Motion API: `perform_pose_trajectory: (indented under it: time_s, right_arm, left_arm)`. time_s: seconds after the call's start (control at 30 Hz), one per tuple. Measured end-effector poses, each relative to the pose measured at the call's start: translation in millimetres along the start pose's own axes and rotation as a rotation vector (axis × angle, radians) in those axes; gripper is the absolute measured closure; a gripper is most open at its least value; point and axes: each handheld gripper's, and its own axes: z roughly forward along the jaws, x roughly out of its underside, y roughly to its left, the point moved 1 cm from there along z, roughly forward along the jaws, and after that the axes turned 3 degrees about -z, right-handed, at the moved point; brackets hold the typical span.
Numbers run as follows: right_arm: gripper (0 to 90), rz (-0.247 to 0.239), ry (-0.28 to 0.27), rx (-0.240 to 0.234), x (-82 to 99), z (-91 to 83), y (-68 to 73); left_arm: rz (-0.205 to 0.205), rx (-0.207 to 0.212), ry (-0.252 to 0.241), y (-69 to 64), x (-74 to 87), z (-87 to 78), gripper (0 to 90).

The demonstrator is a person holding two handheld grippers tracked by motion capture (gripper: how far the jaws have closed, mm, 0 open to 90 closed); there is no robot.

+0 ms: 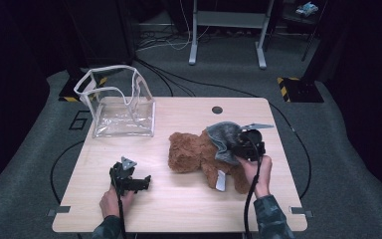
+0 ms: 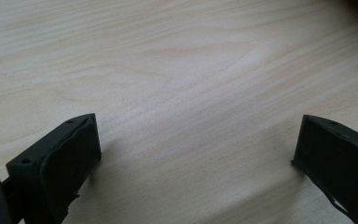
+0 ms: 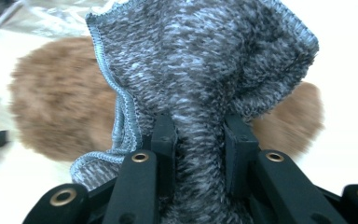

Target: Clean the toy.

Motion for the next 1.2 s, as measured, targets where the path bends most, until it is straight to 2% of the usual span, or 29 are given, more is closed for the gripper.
perform_pose_trajectory:
  time_s: [0.07,0.1,0.17,0.27,0.3,0.47,0.53,0.57,0.6,0.8,0.87,1.0,1.13,1.17,1.2]
  right_arm:
    - [70.1,-0.029,0.009,-0.026,-5.8,8.6,12.8]
    - [70.0,-0.054,0.013,-0.029,-8.3,13.3,18.1]
    - [70.0,-0.071,0.03,-0.025,-12.3,23.5,29.0]
    - [70.5,-0.099,0.081,-0.004,-16.5,40.3,32.9]
    - [70.5,-0.099,0.081,-0.004,-16.5,40.3,32.9]
    - [70.5,-0.09,0.09,0.011,-18.4,39.6,23.5]
    - [70.6,-0.075,0.084,0.037,-13.8,32.1,14.6]
    - [70.6,-0.075,0.084,0.037,-13.8,32.1,14.6]
    - [70.6,-0.051,0.079,0.051,-10.2,26.5,6.5]
    - [71.0,-0.023,0.077,0.074,0.1,16.0,-8.0]
    - [71.0,-0.022,0.079,0.079,1.5,15.2,-9.2]
    - [71.1,0.018,0.078,0.09,8.6,9.6,-18.0]
    - [71.1,0.022,0.067,0.105,12.2,6.5,-24.6]
    - [71.1,0.051,0.063,0.118,14.4,2.7,-27.1]
    - [71.0,0.045,0.055,0.116,15.4,1.8,-29.1]
  left_arm:
    - [-0.002,-0.003,-0.003,-0.2,0.1,0.2,0.0]
    - [0.0,-0.002,-0.001,-0.1,0.0,0.1,0.1]
    - [-0.002,0.001,0.0,-0.1,0.1,-0.1,0.1]
    - [-0.002,-0.002,-0.002,-0.2,0.0,0.2,0.0]
    - [-0.002,-0.002,-0.002,-0.2,0.0,0.2,0.0]
    - [-0.001,-0.003,-0.004,-0.1,-0.1,0.4,0.1]
    - [-0.001,-0.002,-0.003,-0.2,0.0,0.3,0.1]
    - [-0.001,-0.002,-0.003,-0.1,-0.1,0.3,0.1]
    - [-0.001,-0.002,-0.003,-0.1,-0.1,0.3,0.1]
    - [-0.002,0.001,0.0,-0.1,0.0,-0.1,0.1]
    - [-0.002,0.0,0.0,-0.2,0.1,-0.1,0.1]
    - [-0.005,-0.001,-0.001,-0.4,0.3,-0.3,0.1]
    - [-0.004,-0.002,-0.003,-0.3,0.3,-0.2,0.1]
    - [-0.004,-0.001,-0.001,-0.3,0.3,-0.3,0.1]
    - [-0.004,-0.001,-0.001,-0.3,0.3,-0.3,0.1]
